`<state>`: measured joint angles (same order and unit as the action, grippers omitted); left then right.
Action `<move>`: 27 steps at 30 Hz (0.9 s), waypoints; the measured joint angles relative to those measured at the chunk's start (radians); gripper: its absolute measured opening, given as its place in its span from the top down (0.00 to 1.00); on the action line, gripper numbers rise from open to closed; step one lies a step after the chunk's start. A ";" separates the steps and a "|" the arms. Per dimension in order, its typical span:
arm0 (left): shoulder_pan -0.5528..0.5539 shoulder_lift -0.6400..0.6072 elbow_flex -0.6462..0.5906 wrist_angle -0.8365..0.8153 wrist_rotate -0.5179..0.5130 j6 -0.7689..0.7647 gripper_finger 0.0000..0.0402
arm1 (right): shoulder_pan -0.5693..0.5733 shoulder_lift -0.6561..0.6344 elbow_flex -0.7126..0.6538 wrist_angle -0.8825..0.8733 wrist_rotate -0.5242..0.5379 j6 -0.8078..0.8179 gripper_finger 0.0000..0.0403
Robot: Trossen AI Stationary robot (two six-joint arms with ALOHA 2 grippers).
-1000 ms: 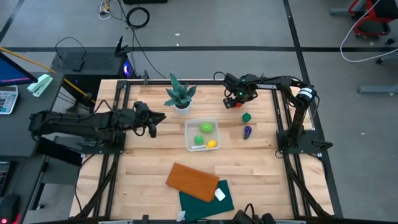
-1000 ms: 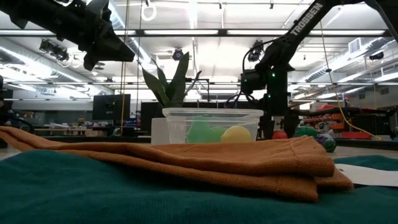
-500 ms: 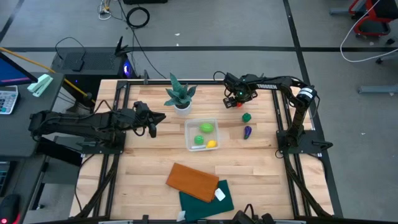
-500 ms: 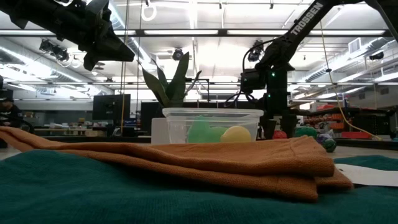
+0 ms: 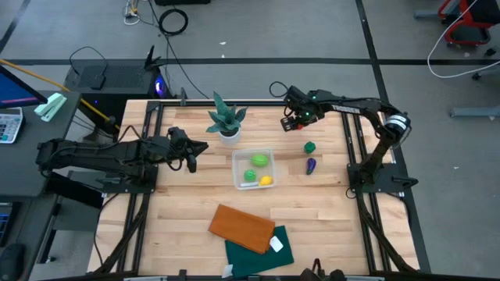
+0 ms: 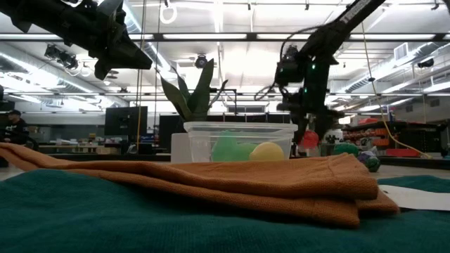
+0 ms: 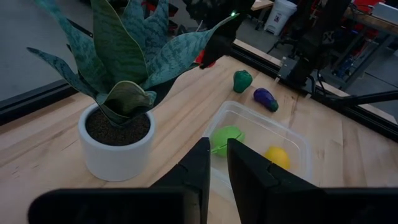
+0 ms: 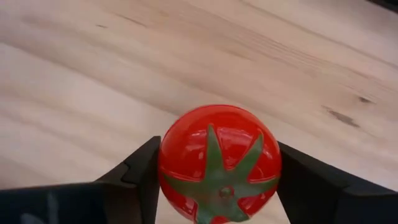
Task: Pick and placing Produce into tupperware
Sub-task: Put the tomato into the transparent bin
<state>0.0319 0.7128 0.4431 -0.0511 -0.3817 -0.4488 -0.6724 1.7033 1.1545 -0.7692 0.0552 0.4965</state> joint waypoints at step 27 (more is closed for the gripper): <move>0.000 0.000 0.000 0.001 0.000 0.015 0.86 | 0.446 -0.276 0.000 0.007 -0.264 -0.031 0.46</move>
<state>0.0319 0.7132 0.4431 -0.0504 -0.3813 -0.4339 -0.2261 1.4275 1.1545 -0.7627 -0.2088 0.4654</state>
